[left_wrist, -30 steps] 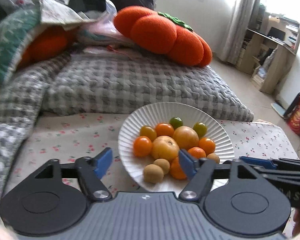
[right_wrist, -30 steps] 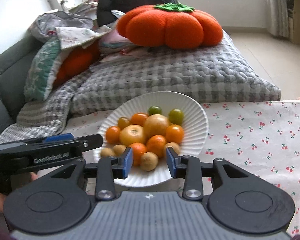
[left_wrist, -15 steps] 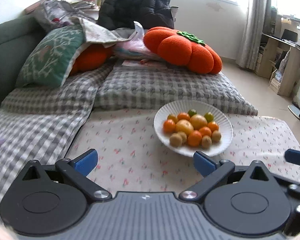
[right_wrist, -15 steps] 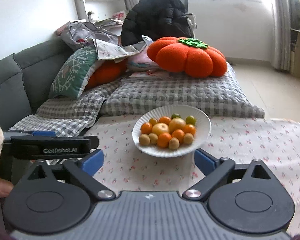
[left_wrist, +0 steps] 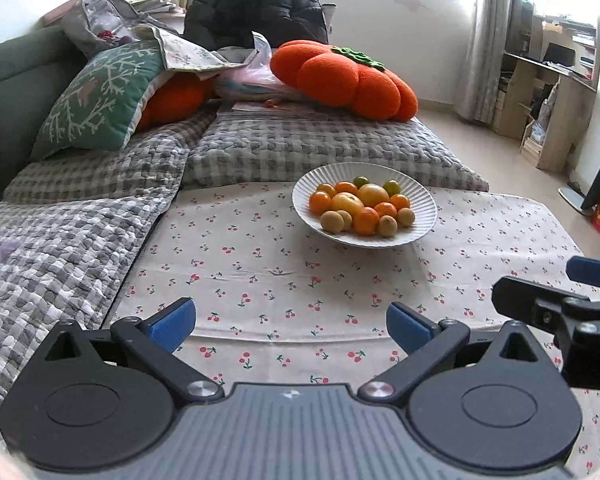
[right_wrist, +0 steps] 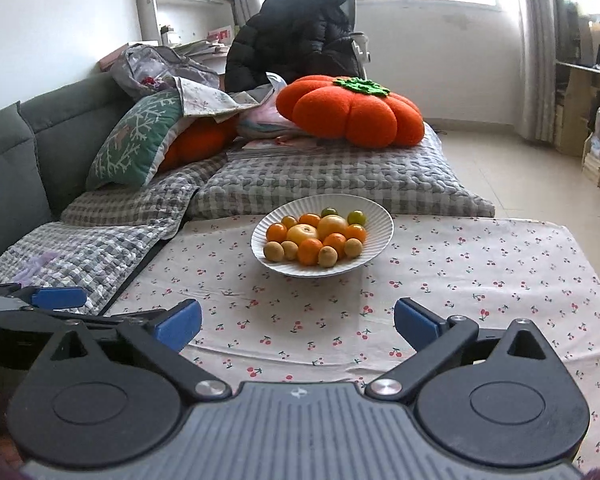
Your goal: Organize fruits
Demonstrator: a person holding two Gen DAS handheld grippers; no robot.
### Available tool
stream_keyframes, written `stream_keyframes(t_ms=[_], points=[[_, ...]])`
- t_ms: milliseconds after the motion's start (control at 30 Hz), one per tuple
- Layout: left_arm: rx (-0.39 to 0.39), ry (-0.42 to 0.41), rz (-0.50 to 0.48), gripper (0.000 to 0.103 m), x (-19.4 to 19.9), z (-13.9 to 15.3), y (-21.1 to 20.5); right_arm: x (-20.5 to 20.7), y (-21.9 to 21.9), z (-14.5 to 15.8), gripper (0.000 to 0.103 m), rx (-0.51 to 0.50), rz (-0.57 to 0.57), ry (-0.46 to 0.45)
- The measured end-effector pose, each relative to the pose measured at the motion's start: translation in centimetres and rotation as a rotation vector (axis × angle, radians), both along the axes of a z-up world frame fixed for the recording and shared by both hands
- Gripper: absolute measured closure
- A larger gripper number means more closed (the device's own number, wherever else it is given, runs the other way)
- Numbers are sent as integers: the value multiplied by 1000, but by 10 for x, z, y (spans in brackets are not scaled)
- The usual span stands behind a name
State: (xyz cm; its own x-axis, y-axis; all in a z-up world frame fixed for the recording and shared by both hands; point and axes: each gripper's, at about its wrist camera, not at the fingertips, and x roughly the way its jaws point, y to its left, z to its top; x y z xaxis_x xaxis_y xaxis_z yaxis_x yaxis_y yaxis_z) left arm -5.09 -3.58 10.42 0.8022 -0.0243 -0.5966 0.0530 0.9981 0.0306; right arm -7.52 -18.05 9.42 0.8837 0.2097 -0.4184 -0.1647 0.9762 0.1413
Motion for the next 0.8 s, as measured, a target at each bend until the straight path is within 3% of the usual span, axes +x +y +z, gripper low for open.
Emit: stream_keyframes(t_ms=[800], points=[[-7, -3, -21, 8, -3, -2, -1, 1, 3, -5, 0, 12, 2, 8]])
